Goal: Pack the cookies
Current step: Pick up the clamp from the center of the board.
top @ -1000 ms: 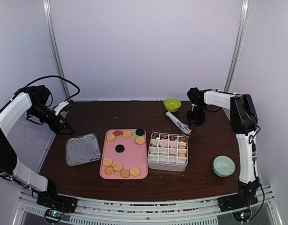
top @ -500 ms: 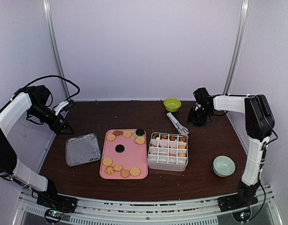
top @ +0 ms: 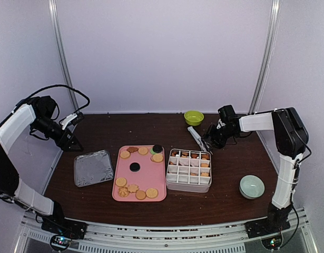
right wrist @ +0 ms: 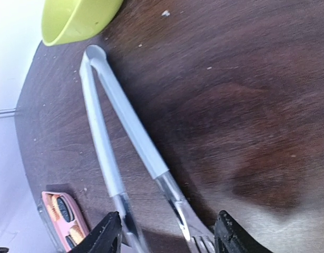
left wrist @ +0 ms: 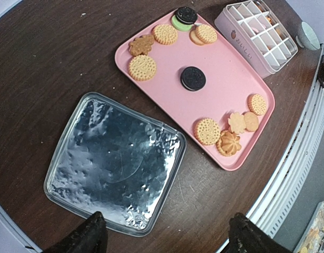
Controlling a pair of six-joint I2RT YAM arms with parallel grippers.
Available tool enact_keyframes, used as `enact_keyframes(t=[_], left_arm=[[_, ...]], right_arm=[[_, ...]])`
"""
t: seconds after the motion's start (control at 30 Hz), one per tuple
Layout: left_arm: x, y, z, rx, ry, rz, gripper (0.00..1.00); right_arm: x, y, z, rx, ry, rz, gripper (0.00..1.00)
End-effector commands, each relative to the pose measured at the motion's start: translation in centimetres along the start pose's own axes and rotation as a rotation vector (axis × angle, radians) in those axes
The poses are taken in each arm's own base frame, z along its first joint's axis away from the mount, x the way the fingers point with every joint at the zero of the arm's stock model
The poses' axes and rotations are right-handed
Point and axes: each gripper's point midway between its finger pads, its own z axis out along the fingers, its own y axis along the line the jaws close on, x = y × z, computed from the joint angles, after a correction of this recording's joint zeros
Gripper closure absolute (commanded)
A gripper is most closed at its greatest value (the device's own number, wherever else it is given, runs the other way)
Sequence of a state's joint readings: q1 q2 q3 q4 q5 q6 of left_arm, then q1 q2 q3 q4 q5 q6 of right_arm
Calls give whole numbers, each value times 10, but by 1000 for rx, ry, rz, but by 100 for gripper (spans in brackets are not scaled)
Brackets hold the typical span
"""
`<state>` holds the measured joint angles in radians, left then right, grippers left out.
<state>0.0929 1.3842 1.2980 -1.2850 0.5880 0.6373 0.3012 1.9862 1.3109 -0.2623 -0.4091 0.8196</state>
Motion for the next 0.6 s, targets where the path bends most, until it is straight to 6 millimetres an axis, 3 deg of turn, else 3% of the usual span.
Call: enact_keyframes(t=[0.0, 0.17, 0.4, 0.57], left_arm=[[-4, -1, -7, -3, -24, 13, 18], [-3, -2, -6, -3, -21, 13, 18], [-4, -2, -7, -3, -24, 9, 18], [-4, -3, -7, -1, -28, 7, 18]], right_arm=[[6, 14, 11, -124, 34, 28, 41], [9, 22, 12, -195, 53, 51, 54], [9, 20, 9, -190, 46, 47, 83], [4, 30, 2, -215, 24, 20, 94]])
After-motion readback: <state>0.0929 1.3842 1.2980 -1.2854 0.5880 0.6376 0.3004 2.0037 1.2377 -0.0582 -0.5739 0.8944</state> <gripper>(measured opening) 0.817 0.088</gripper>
